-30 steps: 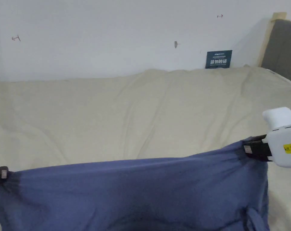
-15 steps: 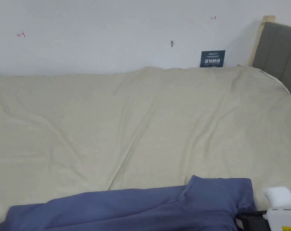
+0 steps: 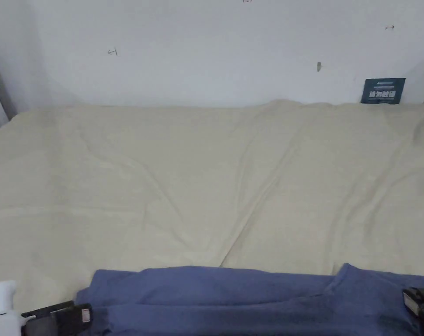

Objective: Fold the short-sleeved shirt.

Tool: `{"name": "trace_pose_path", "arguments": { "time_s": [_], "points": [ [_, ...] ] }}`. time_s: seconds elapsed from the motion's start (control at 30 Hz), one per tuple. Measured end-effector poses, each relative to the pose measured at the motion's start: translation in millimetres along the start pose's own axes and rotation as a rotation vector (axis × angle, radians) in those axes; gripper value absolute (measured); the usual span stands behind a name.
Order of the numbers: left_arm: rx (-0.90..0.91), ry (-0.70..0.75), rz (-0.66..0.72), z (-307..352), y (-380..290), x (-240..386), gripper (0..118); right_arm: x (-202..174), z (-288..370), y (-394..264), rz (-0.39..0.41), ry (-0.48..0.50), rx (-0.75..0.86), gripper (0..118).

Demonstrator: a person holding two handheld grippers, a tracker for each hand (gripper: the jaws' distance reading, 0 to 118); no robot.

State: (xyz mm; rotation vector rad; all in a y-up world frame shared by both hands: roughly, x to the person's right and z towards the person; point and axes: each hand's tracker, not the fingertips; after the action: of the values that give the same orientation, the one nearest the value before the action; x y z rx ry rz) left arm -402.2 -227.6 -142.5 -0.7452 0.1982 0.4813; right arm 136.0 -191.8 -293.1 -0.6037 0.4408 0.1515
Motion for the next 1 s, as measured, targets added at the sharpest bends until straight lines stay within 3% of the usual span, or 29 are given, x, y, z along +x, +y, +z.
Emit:
{"name": "trace_pose_path", "arguments": {
  "time_s": [0.03,0.07,0.1,0.23,0.4,0.43,0.5,0.53,0.63,0.77,0.87,0.93,1.0],
  "points": [
    [-0.001,-0.009,0.025,1,-5,-3,70,-13,-10,-1,0.044,-0.013,0.004,1],
    [-0.007,-0.009,0.045,0,-9,-6,27,-24,-18,-1,0.066,0.014,-0.032,0],
    [-0.012,-0.006,0.037,-1,-14,-8,9,-33,-24,-1,0.053,0.049,-0.056,0],
    [0.040,0.019,0.069,1,-30,-22,0,-63,-42,-6,-0.052,0.123,-0.047,0],
    [0.066,-0.007,0.114,3,-24,-37,0,-93,-61,-7,-0.040,0.155,-0.052,0],
    [0.073,-0.018,0.111,3,-21,-42,4,-98,-64,-6,-0.041,0.163,-0.058,0],
    [0.088,-0.072,0.132,1,-13,-43,84,-103,-67,-5,-0.049,0.160,-0.063,0],
    [0.069,-0.065,0.136,-3,-9,-44,114,-106,-69,-4,-0.053,0.163,-0.063,0],
    [0.048,-0.112,0.098,-17,-1,-42,118,-115,-70,-2,-0.042,0.142,-0.039,0],
    [-0.084,-0.152,0.195,-52,3,-51,118,-125,-68,-3,-0.039,0.129,-0.015,0],
    [-0.094,-0.216,0.261,-73,-2,-54,118,-130,-68,-4,-0.006,0.124,-0.026,0],
    [-0.074,-0.162,0.273,-64,1,-44,118,-129,-69,-6,-0.009,0.125,-0.040,0],
    [-0.085,-0.215,0.255,-65,5,-40,118,-130,-70,-8,-0.021,0.126,-0.055,0]
  ]
}}
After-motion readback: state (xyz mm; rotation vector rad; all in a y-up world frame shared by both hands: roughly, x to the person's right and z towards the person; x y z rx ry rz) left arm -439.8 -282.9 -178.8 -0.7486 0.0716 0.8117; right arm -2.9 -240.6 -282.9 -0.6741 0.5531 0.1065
